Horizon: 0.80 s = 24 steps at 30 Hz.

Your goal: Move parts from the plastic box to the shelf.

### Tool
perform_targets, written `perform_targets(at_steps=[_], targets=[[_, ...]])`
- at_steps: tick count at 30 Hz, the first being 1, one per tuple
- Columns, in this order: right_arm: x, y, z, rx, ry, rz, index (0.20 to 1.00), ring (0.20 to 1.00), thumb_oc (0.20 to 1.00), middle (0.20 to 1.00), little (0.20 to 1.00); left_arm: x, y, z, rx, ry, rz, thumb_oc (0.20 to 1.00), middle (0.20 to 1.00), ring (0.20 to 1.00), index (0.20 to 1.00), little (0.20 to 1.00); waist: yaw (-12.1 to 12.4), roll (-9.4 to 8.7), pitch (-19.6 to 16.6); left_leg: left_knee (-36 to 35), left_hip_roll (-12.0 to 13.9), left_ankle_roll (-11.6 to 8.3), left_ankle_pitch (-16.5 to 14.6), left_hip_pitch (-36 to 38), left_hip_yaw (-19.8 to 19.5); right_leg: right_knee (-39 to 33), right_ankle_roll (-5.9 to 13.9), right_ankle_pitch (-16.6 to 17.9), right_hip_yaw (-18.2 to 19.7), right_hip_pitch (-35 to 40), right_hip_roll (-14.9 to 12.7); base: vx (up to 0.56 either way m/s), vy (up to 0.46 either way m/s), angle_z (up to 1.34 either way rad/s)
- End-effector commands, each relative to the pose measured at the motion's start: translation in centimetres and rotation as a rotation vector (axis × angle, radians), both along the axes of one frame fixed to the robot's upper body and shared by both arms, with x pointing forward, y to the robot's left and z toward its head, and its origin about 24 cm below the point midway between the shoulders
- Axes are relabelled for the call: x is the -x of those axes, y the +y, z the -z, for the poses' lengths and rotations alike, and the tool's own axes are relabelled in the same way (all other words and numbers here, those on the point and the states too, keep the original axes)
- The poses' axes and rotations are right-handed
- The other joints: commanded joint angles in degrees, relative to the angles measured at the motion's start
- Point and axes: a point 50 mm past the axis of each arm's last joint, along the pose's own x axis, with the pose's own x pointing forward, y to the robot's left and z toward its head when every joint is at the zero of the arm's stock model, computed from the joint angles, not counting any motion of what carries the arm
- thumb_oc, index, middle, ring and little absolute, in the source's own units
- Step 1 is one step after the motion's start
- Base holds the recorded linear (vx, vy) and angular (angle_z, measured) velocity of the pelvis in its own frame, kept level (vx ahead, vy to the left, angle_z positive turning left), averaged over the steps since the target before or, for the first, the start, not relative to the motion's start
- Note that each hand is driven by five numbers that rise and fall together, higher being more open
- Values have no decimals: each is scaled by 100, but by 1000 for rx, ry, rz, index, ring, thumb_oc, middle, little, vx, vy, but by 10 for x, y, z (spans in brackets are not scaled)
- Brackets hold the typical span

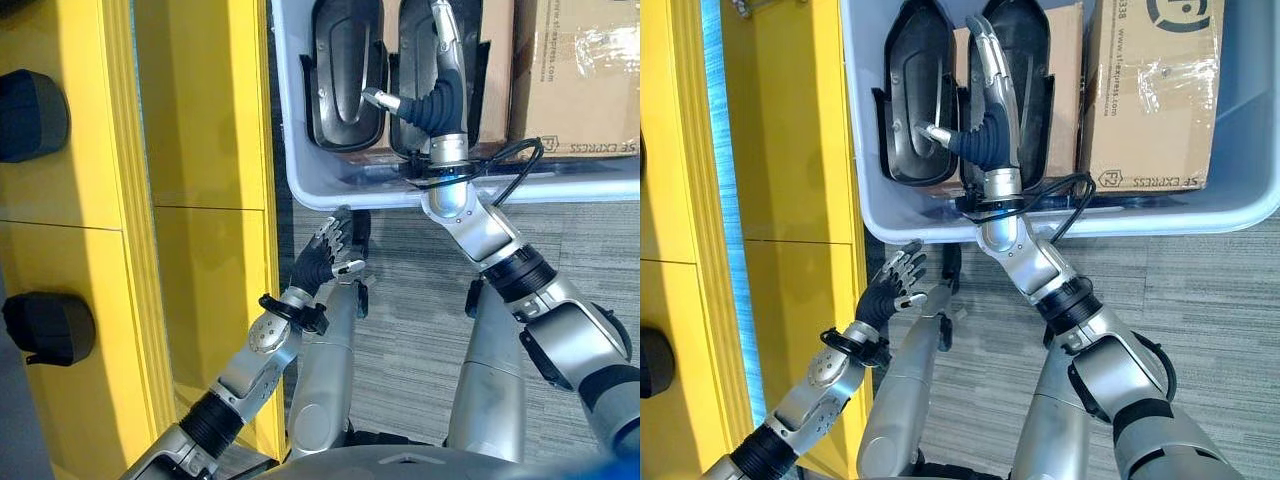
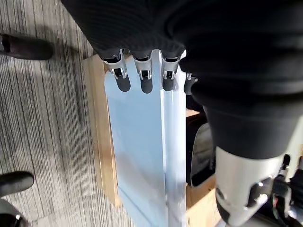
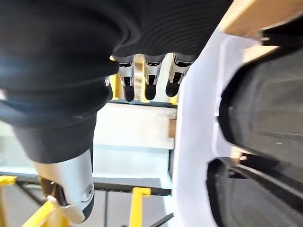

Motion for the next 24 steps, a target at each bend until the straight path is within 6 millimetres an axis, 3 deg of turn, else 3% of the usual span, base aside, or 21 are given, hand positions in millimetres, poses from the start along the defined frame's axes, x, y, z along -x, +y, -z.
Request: perform_targets(at_steps=[1, 12, 24], targets=[[20, 3, -35, -57, -252, -21, 1000, 1000, 1000, 1000, 1000, 0, -1, -19, 24, -116, 9, 1000, 1000, 1000, 1000, 1000, -81, 112, 312, 791, -107, 114, -834, 156, 392, -1585, -238, 884, 17, 461, 215, -2, 29, -8], [19, -9, -22, -146, -251, 49, 1000, 1000, 1000, 1000, 1000, -1, -8, -17, 58, -116, -17, 1000, 1000, 1000, 1000, 1000, -239, 98, 312, 711, -55, 100, -811, 178, 482, -1691, -210, 950, 98, 433, 214, 1, 31, -7], [8, -15, -10, -150, -131, 99, 1000, 1000, 1000, 1000, 1000, -4, -11, -20, 65, -110, -36, 1000, 1000, 1000, 1000, 1000, -290, 70, 312, 695, -34, 102, -785, 129, 507, -1717, -207, 982, 105, 387, 214, 0, 3, -2]])
